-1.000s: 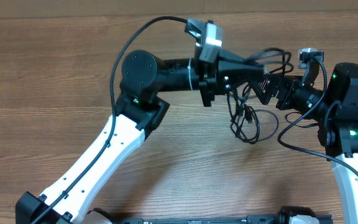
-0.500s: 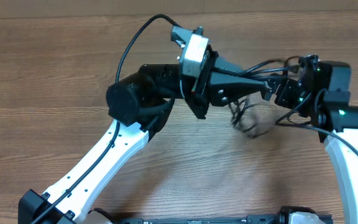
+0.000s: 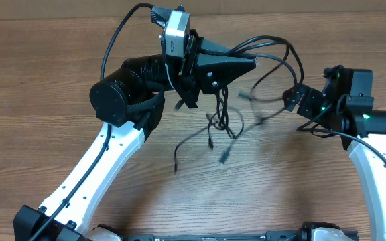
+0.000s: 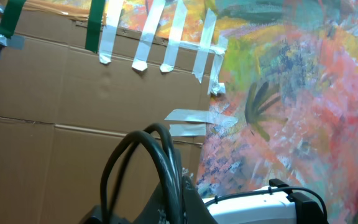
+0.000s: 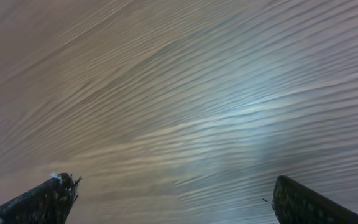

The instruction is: Untangle cables

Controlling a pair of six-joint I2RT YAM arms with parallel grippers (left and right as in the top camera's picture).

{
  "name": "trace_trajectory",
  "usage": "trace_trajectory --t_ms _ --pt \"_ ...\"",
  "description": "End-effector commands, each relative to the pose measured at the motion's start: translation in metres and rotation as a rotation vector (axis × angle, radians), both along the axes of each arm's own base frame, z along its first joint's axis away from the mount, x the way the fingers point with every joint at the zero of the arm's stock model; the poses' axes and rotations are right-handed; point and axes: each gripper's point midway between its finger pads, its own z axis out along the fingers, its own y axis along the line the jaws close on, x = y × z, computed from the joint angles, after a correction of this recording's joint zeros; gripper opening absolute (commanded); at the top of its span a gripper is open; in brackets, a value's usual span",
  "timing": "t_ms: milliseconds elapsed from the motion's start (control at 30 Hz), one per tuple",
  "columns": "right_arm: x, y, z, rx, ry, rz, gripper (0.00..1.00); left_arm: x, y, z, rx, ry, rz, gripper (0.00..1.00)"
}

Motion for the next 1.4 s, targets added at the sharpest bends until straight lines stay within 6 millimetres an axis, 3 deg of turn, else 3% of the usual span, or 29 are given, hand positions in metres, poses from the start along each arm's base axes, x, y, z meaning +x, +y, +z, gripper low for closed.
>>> trace_trajectory --t_ms 0,167,200,367,467,700,867,1133,1367 --pt "-0.003 0.035 0.017 0.166 -0.034 0.142 1.0 0.001 0.011 0.014 -0.032 -0.027 0.045 0.04" --pt "-0.02 0.083 0.044 0.376 -0.111 0.42 1.0 0.036 0.009 0.008 -0.026 0.143 0.119 0.04" --pt "-0.025 0.09 0.05 0.417 -0.129 0.471 1.0 0.056 0.007 0.0 -0.017 0.255 0.162 0.04" --pt "-0.034 0.1 0.057 0.475 -0.134 0.53 1.0 0.11 0.008 -0.028 -0.008 0.551 0.319 0.04" --pt "-0.042 0.102 0.055 0.479 -0.119 0.555 1.0 0.121 0.015 -0.024 -0.06 0.575 0.378 0.04" --pt "-0.049 0.106 0.057 0.515 -0.105 0.575 1.0 0.132 0.022 -0.019 -0.126 0.602 0.445 0.04" --pt "-0.05 0.113 0.07 0.574 -0.15 0.622 1.0 0.125 0.009 -0.017 -0.142 0.618 0.433 0.04" --pt "-0.047 0.114 0.073 0.577 -0.169 0.628 1.0 0.116 -0.007 -0.012 -0.194 0.668 0.422 0.04" --pt "-0.045 0.113 0.072 0.58 -0.156 0.603 1.0 0.114 -0.008 -0.01 -0.214 0.673 0.425 0.04"
